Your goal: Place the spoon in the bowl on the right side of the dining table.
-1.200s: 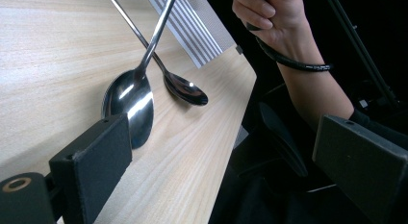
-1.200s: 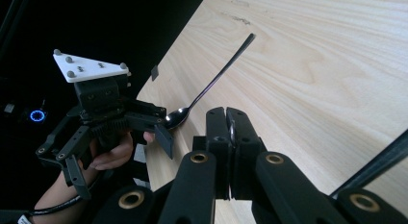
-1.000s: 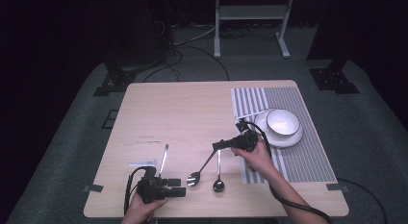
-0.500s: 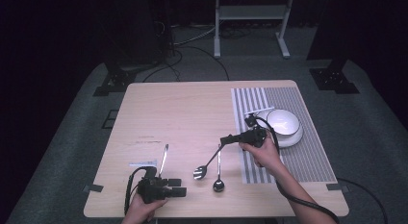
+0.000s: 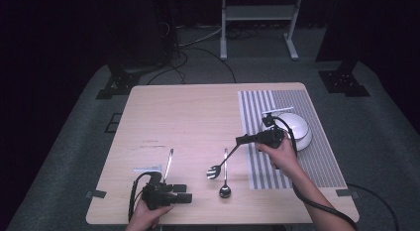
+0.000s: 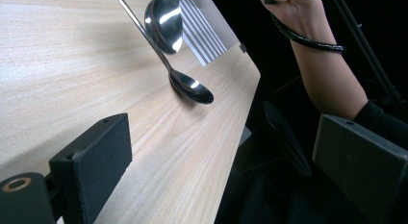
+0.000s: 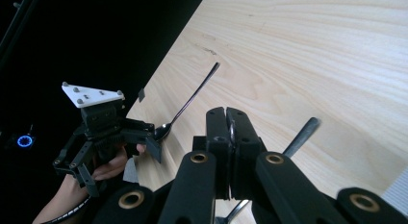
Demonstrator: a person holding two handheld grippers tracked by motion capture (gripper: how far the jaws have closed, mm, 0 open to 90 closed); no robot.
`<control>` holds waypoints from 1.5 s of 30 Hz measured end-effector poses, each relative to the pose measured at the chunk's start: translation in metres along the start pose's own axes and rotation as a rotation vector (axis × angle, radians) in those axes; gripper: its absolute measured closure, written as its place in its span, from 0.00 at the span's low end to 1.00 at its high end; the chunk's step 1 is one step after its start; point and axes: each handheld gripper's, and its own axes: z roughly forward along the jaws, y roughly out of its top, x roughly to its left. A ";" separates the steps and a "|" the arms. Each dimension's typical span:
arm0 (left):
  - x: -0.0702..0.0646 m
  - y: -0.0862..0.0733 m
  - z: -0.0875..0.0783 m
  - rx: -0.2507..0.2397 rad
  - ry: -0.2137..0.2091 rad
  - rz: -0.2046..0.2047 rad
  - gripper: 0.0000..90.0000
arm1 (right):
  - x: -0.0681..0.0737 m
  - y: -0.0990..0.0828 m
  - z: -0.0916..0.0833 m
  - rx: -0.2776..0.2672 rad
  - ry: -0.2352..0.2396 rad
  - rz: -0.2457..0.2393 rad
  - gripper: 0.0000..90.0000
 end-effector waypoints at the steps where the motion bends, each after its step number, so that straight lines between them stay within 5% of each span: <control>1: 0.000 0.000 0.000 0.000 0.000 0.000 0.06 | 0.000 0.000 -0.002 -0.002 -0.001 0.002 0.99; 45: 0.000 -0.001 0.001 -0.001 0.000 0.002 0.06 | -0.023 0.010 -0.068 -0.130 -0.114 0.060 0.98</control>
